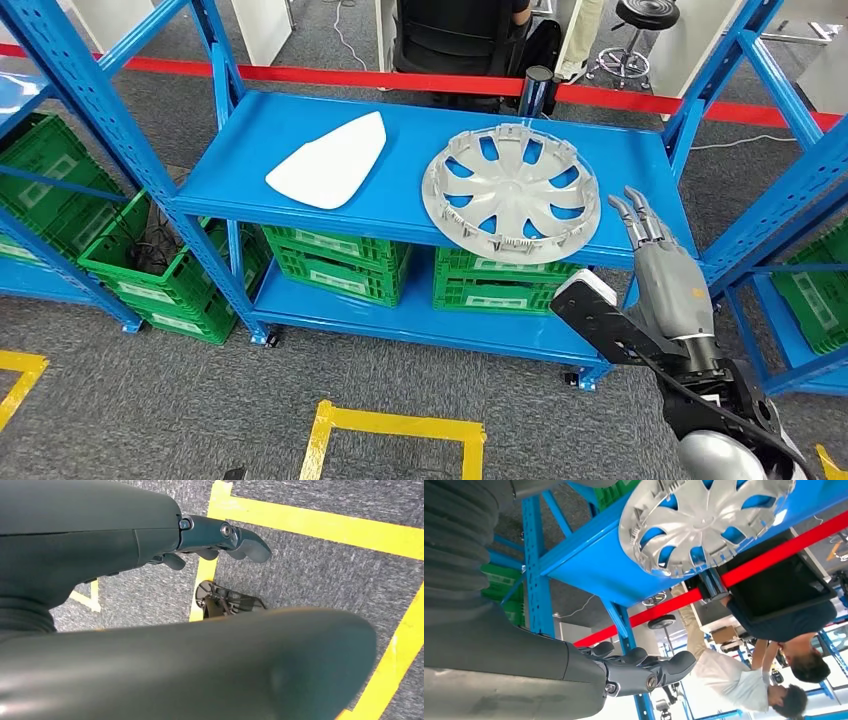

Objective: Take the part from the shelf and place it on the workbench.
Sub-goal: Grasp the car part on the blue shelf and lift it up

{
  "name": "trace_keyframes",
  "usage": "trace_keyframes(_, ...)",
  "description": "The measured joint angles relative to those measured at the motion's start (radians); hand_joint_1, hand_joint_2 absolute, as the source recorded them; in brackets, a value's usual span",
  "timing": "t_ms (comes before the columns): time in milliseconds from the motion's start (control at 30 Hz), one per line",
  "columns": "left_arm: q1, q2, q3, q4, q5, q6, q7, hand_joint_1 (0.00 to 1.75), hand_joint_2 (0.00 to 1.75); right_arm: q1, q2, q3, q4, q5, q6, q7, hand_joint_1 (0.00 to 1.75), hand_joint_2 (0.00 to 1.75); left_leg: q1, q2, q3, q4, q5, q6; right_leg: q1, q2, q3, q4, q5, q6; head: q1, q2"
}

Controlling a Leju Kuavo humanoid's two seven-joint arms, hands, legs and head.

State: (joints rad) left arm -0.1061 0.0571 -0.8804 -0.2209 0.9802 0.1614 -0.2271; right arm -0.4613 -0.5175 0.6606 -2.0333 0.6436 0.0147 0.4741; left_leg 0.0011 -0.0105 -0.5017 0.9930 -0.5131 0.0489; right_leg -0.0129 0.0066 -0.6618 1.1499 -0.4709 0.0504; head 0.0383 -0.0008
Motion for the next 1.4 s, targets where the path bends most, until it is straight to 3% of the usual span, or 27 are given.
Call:
trace_keyframes(67, -0.001, -0.001, 0.0, 0.0, 0.0, 0.0, 0.0, 0.0, 0.0, -0.001, -0.003, -0.005, -0.003, 0.0, 0.0, 0.0, 0.0, 1.75, -0.002, -0.002, 0.0, 0.002, -0.006, -0.008, 0.006, -0.001, 0.051, -0.109, 0.038, -0.014, 0.003, 0.0)
trace_keyframes(133, -0.002, -0.002, 0.0, 0.0, -0.001, 0.0, 0.0, 0.0, 0.0, -0.001, -0.005, -0.008, -0.006, 0.0, 0.0, 0.0, 0.0, 1.75, -0.002, -0.001, -0.007, 0.002, -0.006, -0.018, 0.012, -0.001, 0.066, -0.134, 0.03, -0.025, 0.003, 0.0)
trace_keyframes(233, -0.006, -0.001, 0.0, 0.001, -0.001, 0.0, 0.0, 0.0, 0.0, 0.001, -0.007, -0.013, -0.01, 0.001, 0.0, -0.001, 0.0, 1.75, -0.003, 0.001, -0.019, 0.022, -0.021, -0.035, 0.005, -0.002, 0.079, -0.154, 0.027, -0.038, -0.004, 0.0)
trace_keyframes(267, -0.007, -0.001, 0.0, 0.001, -0.001, 0.0, 0.0, 0.0, 0.0, 0.0, -0.007, -0.014, -0.011, 0.001, 0.0, -0.001, 0.0, 1.75, -0.002, 0.002, -0.041, 0.063, -0.038, -0.039, 0.001, -0.003, 0.086, -0.16, 0.026, -0.043, -0.01, 0.0)
trace_keyframes(367, -0.009, -0.002, 0.0, 0.001, -0.001, 0.0, 0.0, 0.0, 0.0, 0.002, -0.006, -0.015, -0.013, 0.002, 0.0, -0.001, 0.0, 1.75, 0.009, 0.004, -0.162, 0.262, -0.095, -0.049, -0.001, -0.006, 0.094, -0.162, 0.018, -0.051, -0.026, 0.0)
trace_keyframes(400, -0.008, -0.002, 0.0, 0.001, -0.001, 0.0, 0.001, 0.0, 0.0, 0.004, -0.006, -0.015, -0.013, 0.002, 0.0, -0.001, 0.0, 1.75, 0.012, 0.005, -0.192, 0.297, -0.092, -0.051, -0.001, -0.006, 0.096, -0.162, 0.015, -0.05, -0.029, 0.0)
trace_keyframes(433, -0.007, -0.002, 0.0, 0.002, -0.001, 0.0, 0.001, 0.0, 0.0, 0.006, -0.006, -0.015, -0.013, 0.002, 0.0, -0.001, 0.0, 1.75, 0.014, 0.005, -0.202, 0.292, -0.07, -0.053, -0.002, -0.005, 0.1, -0.161, 0.012, -0.048, -0.032, 0.0)
trace_keyframes(500, -0.005, -0.001, 0.0, 0.003, -0.001, 0.0, 0.001, 0.0, 0.0, 0.007, -0.006, -0.016, -0.013, 0.002, 0.0, -0.001, 0.0, 1.75, 0.02, 0.007, -0.163, 0.173, 0.013, -0.058, -0.006, -0.002, 0.109, -0.156, 0.003, -0.039, -0.038, 0.0)
trace_keyframes(567, -0.008, -0.001, 0.0, 0.003, -0.001, 0.0, 0.001, 0.0, 0.0, 0.007, -0.006, -0.016, -0.014, 0.002, 0.0, -0.001, 0.0, 1.75, 0.02, 0.007, -0.111, 0.056, 0.056, -0.059, -0.006, 0.0, 0.111, -0.147, -0.008, -0.025, -0.047, 0.0)
trace_keyframes(633, -0.01, -0.002, 0.0, 0.003, -0.001, 0.0, 0.001, 0.0, 0.0, 0.006, -0.006, -0.017, -0.015, 0.002, 0.0, -0.001, 0.0, 1.75, 0.017, 0.004, -0.096, 0.032, 0.052, -0.052, -0.004, 0.001, 0.108, -0.144, -0.011, -0.011, -0.048, 0.0)
trace_keyframes(733, -0.009, -0.002, 0.0, 0.003, -0.001, 0.0, 0.001, 0.0, 0.0, 0.006, -0.008, -0.018, -0.016, 0.003, 0.0, -0.001, 0.0, 1.75, 0.017, 0.002, -0.091, 0.028, 0.054, -0.031, -0.008, 0.0, 0.097, -0.129, -0.02, 0.005, -0.039, 0.0)
trace_keyframes(800, -0.009, -0.002, 0.0, 0.004, -0.002, 0.0, 0.001, 0.0, 0.0, 0.005, -0.01, -0.02, -0.018, 0.003, -0.001, -0.001, 0.0, 1.75, 0.018, 0.001, -0.086, 0.025, 0.053, -0.02, -0.009, -0.002, 0.048, -0.04, -0.06, 0.011, -0.027, 0.0)
trace_keyframes(867, -0.01, -0.002, 0.0, 0.004, -0.001, 0.0, 0.001, 0.0, 0.0, 0.009, -0.012, -0.02, -0.018, 0.003, -0.001, -0.001, 0.0, 1.75, 0.013, 0.0, -0.084, 0.025, 0.049, -0.011, -0.008, -0.002, -0.031, 0.1, -0.105, 0.01, -0.015, 0.0)
trace_keyframes(900, -0.009, -0.002, 0.0, 0.004, -0.001, 0.0, 0.001, 0.0, 0.0, 0.012, -0.012, -0.02, -0.018, 0.003, -0.001, -0.001, 0.0, 1.75, 0.01, -0.001, -0.082, 0.025, 0.047, -0.009, -0.007, -0.002, -0.062, 0.146, -0.11, 0.009, -0.011, 0.0)
trace_keyframes(933, -0.008, -0.002, 0.0, 0.004, -0.001, 0.0, 0.001, 0.0, 0.0, 0.015, -0.012, -0.02, -0.018, 0.003, -0.001, -0.001, 0.0, 1.75, 0.007, -0.002, -0.079, 0.025, 0.044, -0.007, -0.005, -0.002, -0.076, 0.156, -0.096, 0.006, -0.008, 0.0)
trace_keyframes(967, -0.008, -0.002, 0.0, 0.004, -0.001, 0.001, 0.001, 0.0, 0.0, 0.016, -0.012, -0.02, -0.019, 0.003, -0.001, -0.001, 0.0, 1.75, 0.004, -0.002, -0.075, 0.025, 0.041, -0.006, -0.003, -0.002, -0.069, 0.125, -0.065, 0.0, -0.005, 0.0)
trace_keyframes(1033, -0.008, -0.003, 0.0, 0.004, -0.001, 0.0, 0.0, 0.0, 0.0, 0.014, -0.013, -0.022, -0.019, 0.003, -0.001, -0.001, 0.0, 1.75, 0.0, -0.004, -0.064, 0.025, 0.034, -0.006, 0.006, -0.003, -0.015, -0.009, 0.012, -0.02, 0.0, 0.0)
trace_keyframes(1067, -0.009, -0.004, 0.0, 0.004, -0.001, 0.0, 0.0, 0.0, 0.0, 0.013, -0.013, -0.024, -0.02, 0.003, -0.001, -0.001, 0.0, 1.75, -0.002, -0.005, -0.061, 0.025, 0.031, -0.008, 0.011, -0.004, 0.016, -0.071, 0.032, -0.031, 0.001, 0.0)
trace_keyframes(1100, -0.009, -0.006, 0.0, 0.004, -0.001, -0.001, -0.001, 0.0, 0.0, 0.011, -0.014, -0.026, -0.02, 0.003, -0.001, -0.001, 0.0, 1.75, -0.002, -0.006, -0.062, 0.025, 0.029, -0.011, 0.016, -0.005, 0.037, -0.111, 0.039, -0.038, 0.002, 0.0)
trace_keyframes(1167, -0.01, -0.007, 0.0, 0.004, -0.001, -0.004, -0.001, 0.0, 0.0, 0.009, -0.016, -0.029, -0.021, 0.003, -0.002, -0.001, 0.0, 1.75, -0.001, -0.005, -0.063, 0.024, 0.026, -0.02, 0.022, -0.005, 0.053, -0.137, 0.032, -0.045, 0.002, 0.0)
trace_keyframes(1267, -0.011, -0.007, 0.0, 0.005, -0.001, -0.009, -0.002, 0.0, 0.0, 0.009, -0.017, -0.035, -0.023, 0.003, -0.002, -0.001, 0.0, 1.75, 0.001, -0.002, -0.08, 0.059, 0.006, -0.034, 0.012, -0.005, 0.077, -0.162, 0.036, -0.051, -0.001, 0.0)
trace_keyframes(1367, -0.011, -0.007, 0.0, 0.005, -0.001, -0.011, -0.002, 0.0, 0.0, 0.01, -0.017, -0.036, -0.023, 0.003, -0.003, -0.001, 0.0, 1.75, 0.008, 0.001, -0.176, 0.232, -0.055, -0.046, 0.006, -0.007, 0.095, -0.171, 0.03, -0.055, -0.017, 0.0)
trace_keyframes(1400, -0.009, -0.007, 0.0, 0.005, -0.001, -0.011, -0.001, 0.0, 0.0, 0.012, -0.017, -0.036, -0.023, 0.003, -0.003, -0.001, 0.0, 1.75, 0.012, 0.002, -0.211, 0.28, -0.063, -0.05, 0.005, -0.007, 0.098, -0.17, 0.026, -0.054, -0.022, 0.0)
